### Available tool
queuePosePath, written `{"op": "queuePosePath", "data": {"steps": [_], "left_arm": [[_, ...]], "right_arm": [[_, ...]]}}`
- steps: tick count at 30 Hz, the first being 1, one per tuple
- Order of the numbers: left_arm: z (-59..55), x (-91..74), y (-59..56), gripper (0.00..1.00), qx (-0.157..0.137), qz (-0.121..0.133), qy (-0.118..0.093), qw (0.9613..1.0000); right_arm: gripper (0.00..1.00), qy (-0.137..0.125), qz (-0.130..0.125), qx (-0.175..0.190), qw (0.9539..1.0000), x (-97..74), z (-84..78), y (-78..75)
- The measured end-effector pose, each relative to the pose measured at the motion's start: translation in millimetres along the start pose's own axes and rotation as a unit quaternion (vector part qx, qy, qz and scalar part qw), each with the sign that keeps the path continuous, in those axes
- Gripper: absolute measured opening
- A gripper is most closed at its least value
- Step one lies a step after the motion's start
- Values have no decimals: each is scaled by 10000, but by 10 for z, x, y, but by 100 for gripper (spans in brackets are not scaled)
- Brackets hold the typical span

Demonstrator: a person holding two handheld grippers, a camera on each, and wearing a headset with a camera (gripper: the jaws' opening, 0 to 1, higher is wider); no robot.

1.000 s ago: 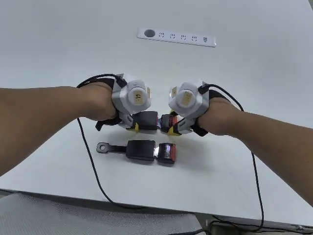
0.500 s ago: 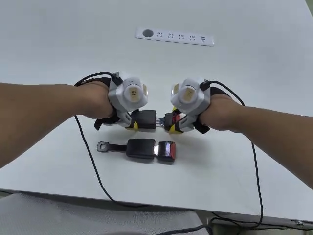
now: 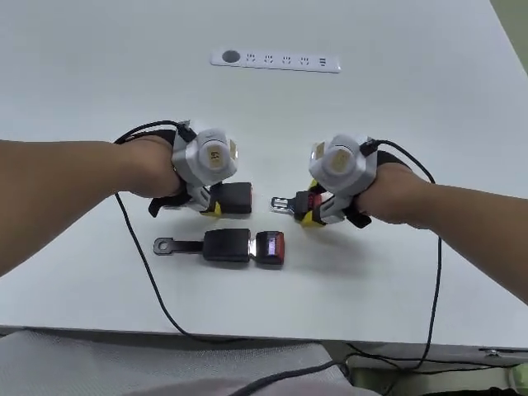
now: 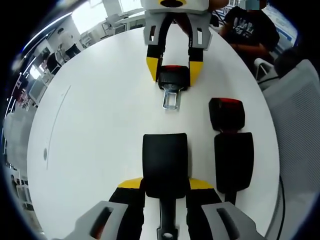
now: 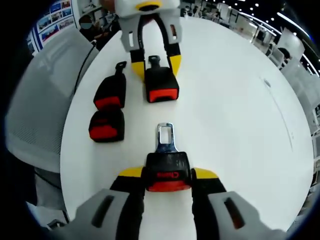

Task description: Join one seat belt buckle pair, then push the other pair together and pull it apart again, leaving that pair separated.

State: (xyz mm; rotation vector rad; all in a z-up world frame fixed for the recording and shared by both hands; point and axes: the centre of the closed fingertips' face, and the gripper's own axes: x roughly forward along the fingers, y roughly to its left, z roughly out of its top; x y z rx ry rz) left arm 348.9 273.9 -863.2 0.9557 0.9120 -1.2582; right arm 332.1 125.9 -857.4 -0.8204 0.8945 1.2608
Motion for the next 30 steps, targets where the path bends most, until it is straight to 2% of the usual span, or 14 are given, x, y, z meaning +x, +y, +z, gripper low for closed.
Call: {"op": "queuePosePath", "data": {"steps": [7, 12, 17, 20, 21, 23, 26, 27, 28, 29, 30], "left_arm": [[0, -3, -3, 32, 39, -9, -6, 10000], [20, -25, -27, 32, 27, -27, 106, 9999], [29, -64, -59, 32, -68, 19, 112, 9999], [44, -87, -80, 32, -120, 111, 205, 9997], [45, -91, -83, 32, -119, 129, 219, 9996], [48, -110, -82, 33, -72, 208, 240, 9995], [49, -128, -79, 34, 196, 363, 251, 9988], [36, -132, -88, 35, 161, 387, 304, 9987], [34, -129, -83, 37, 137, 411, 334, 9985], [39, -142, -81, 40, 235, 429, 329, 9983], [59, -156, -64, 45, 246, 525, 260, 9980]], "right_arm": [[37, 225, -80, 92, 9997, -214, -426, -14], [37, 461, -57, 116, 9989, -317, -675, -26], [37, 485, -131, 234, 9985, -357, -753, -35], [38, 498, -256, 759, 9955, -361, -774, -45], [39, 511, -281, 794, 9951, -363, -777, -56], [41, 533, -383, 710, 9953, -368, -767, -67], [42, 553, -501, 549, 9957, -376, -747, -52], [42, 545, -531, 517, 9958, -380, -747, -45], [42, 515, -571, 528, 9956, -385, -752, -43], [42, 469, -635, 598, 9951, -388, -762, -62], [42, 387, -721, 702, 9942, -393, -774, -75]]}}
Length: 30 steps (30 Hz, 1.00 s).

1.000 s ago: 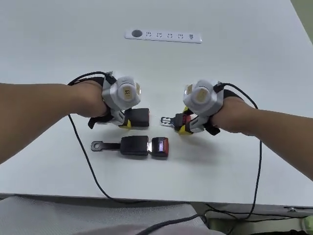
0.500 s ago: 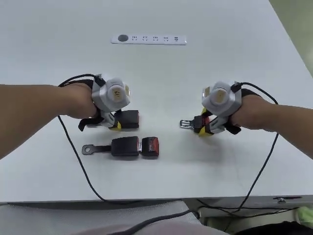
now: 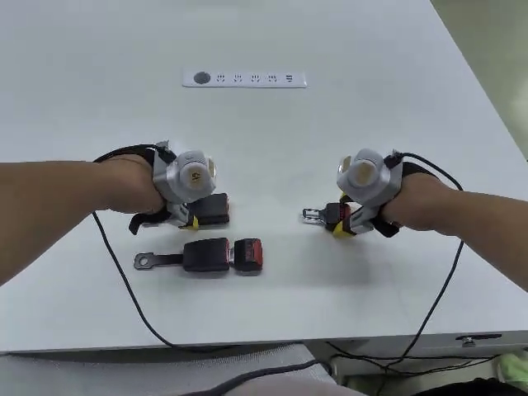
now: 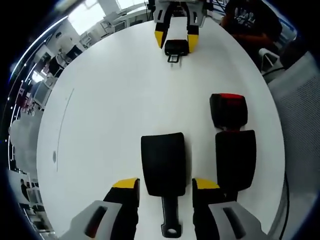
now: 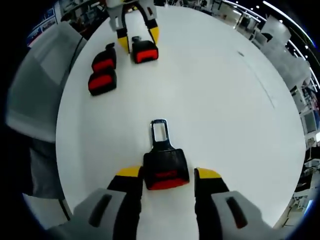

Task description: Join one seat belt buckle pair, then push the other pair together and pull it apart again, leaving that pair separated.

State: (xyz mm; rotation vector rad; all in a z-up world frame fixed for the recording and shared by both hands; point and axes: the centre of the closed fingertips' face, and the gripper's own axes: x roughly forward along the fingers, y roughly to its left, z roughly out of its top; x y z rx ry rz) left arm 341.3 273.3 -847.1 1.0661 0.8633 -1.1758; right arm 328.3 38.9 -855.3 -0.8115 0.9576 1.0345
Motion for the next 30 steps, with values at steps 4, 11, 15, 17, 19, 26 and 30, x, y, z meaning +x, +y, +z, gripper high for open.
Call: {"op": "queuePosePath", "data": {"steps": [4, 11, 15, 17, 19, 26, 30], "left_arm": [[-44, -93, 120, 51, -357, 379, -120, 9986], [-107, -365, 149, 57, -846, 822, -660, 9908], [-177, -518, 66, 59, -1304, 997, -1016, 9812], [-236, -597, -11, 62, -1417, 1055, -1077, 9784], [-255, -698, -82, 64, -1765, 1147, -1363, 9680], [-483, -916, -368, 74, -2297, 1263, -1575, 9521], [-578, -1017, -501, 88, -2654, 1373, -1722, 9386]], "right_arm": [[49, -225, -329, 502, 9979, -12, -50, -72], [66, -893, -863, 1173, 9853, -189, -18, -53], [71, -1125, -889, 1290, 9812, -306, -22, 63], [73, -1248, -894, 1317, 9793, -344, -39, 87], [75, -1394, -956, 1395, 9757, -435, -35, 135], [83, -1640, -1011, 1587, 9683, -598, -110, 386], [87, -1655, -1011, 1590, 9680, -658, -106, 518]]}}
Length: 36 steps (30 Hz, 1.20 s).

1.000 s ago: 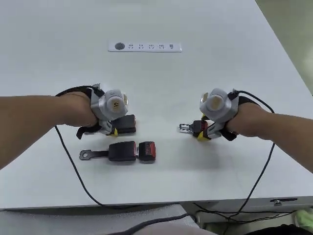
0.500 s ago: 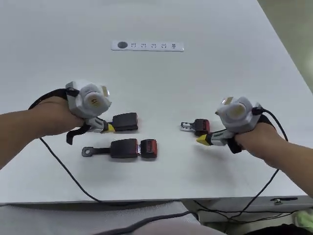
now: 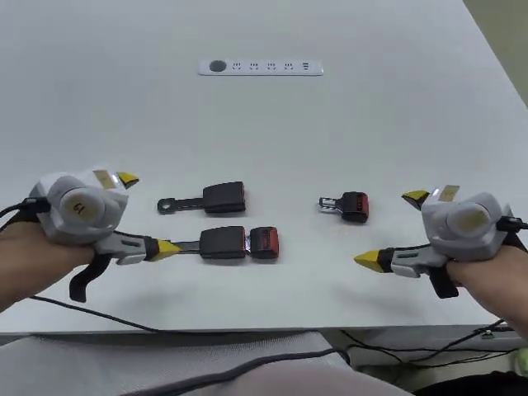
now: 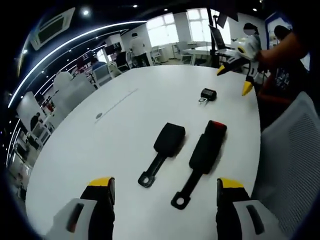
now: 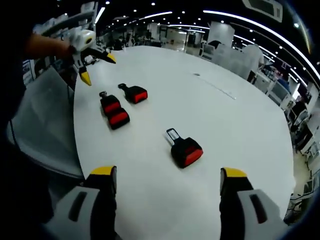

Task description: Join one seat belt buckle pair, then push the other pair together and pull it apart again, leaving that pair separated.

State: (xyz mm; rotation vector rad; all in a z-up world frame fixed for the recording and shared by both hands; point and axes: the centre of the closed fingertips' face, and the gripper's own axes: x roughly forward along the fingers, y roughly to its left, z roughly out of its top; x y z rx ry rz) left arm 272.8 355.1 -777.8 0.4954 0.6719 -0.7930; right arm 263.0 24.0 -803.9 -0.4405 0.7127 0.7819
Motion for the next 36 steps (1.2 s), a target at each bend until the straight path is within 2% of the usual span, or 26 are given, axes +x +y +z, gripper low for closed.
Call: {"op": "queuePosePath", "data": {"steps": [2, 6, 8, 9, 11, 13, 15, 16, 18, 23, 28, 31, 34, 36], "left_arm": [[-51, -79, -23, 93, -203, 55, -40, 9998], [-124, -204, -21, 100, -398, 140, -163, 9990], [-127, -254, 85, 100, -604, 442, -273, 9968], [-106, -286, 124, 100, -849, 536, -408, 9941], [-90, -325, 142, 100, -1042, 592, -520, 9914], [-105, -337, 129, 100, -985, 596, -473, 9922], [-131, -343, 109, 100, -849, 637, -402, 9935], [-138, -347, 99, 100, -840, 643, -391, 9936], [-141, -350, 90, 100, -888, 632, -397, 9933], [-143, -366, 59, 100, -883, 628, -413, 9933], [-155, -364, 43, 100, -945, 608, -423, 9928], [-133, -357, 37, 100, -964, 601, -475, 9924], [-109, -358, 46, 100, -985, 637, -537, 9916], [-100, -363, 51, 100, -1019, 671, -588, 9908]], "right_arm": [[89, -13, -20, -21, 10000, -28, 15, 42], [100, -51, -50, -153, 9999, -32, 49, 74], [100, -101, -104, -198, 9997, -47, 87, 94], [100, -112, -125, -227, 9996, -46, 89, 94], [100, -104, -101, -263, 9995, -35, 90, 129], [100, -101, -43, -295, 9995, -17, 88, 193], [100, -47, -104, -357, 9993, -7, 77, 214], [100, -20, -157, -475, 9987, -2, 71, 215], [100, -29, -137, -446, 9989, 16, 81, 241], [100, -59, -114, -258, 9996, 26, 109, 258], [100, -81, -203, -8, 9998, 14, 143, 198], [100, -109, -317, 340, 9989, 14, 155, 169], [100, -265, -431, 804, 9955, 10, 219, 184], [100, -327, -468, 953, 9938, 15, 241, 193]]}}
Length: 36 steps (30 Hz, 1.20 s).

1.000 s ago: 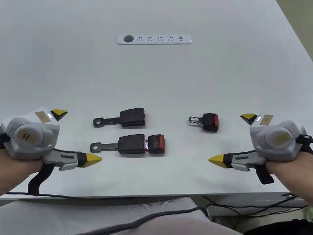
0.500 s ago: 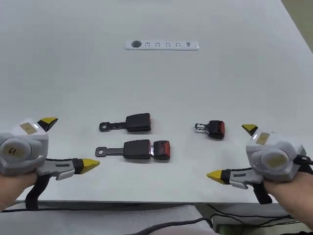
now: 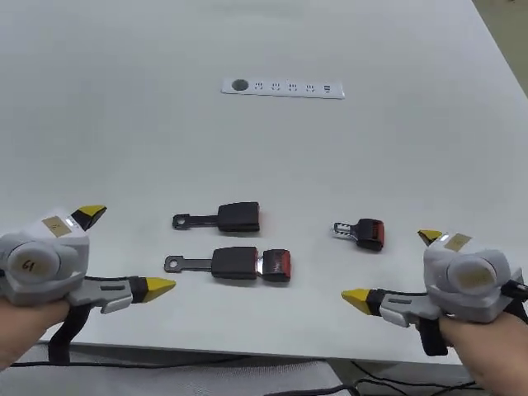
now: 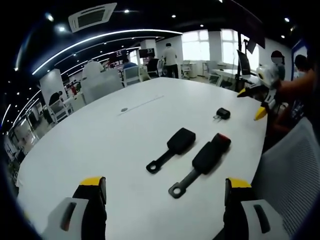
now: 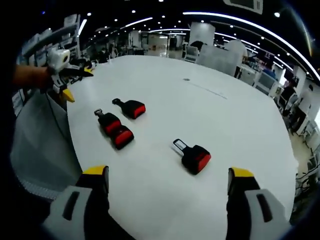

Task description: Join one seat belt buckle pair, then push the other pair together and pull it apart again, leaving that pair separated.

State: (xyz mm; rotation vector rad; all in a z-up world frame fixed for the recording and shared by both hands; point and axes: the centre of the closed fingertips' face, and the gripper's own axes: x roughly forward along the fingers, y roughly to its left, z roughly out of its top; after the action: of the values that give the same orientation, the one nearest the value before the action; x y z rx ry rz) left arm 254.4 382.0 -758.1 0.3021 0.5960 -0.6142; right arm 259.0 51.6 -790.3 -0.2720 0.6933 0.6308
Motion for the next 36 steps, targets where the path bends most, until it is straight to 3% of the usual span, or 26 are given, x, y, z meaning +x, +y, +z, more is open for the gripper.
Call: {"op": "queuePosePath", "data": {"steps": [3, 6, 8, 12, 23, 31, 36], "left_arm": [[30, -17, -6, 100, -139, 48, -164, 9998], [37, -64, -7, 100, -283, 38, -294, 9992], [-2, -78, 21, 100, -275, 72, -276, 9992], [-70, -94, 72, 100, -371, 128, -237, 9989], [-133, -134, 48, 100, -499, 76, -229, 9985], [-260, -82, 27, 100, -288, 71, 87, 9995], [-260, -87, 23, 100, -348, 80, 52, 9993]], "right_arm": [[100, 49, -94, 75, 9999, 10, -21, -27], [100, 94, 23, -7, 10000, 10, -33, 27], [100, 98, 34, -183, 9998, -22, -24, 29], [100, 111, 14, -64, 9999, -63, -55, -25], [100, 129, 87, 32, 9999, -82, -106, 62], [100, 90, 33, -45, 9999, -67, -62, 13], [99, 59, 10, 65, 10000, -81, -32, 7]]}}
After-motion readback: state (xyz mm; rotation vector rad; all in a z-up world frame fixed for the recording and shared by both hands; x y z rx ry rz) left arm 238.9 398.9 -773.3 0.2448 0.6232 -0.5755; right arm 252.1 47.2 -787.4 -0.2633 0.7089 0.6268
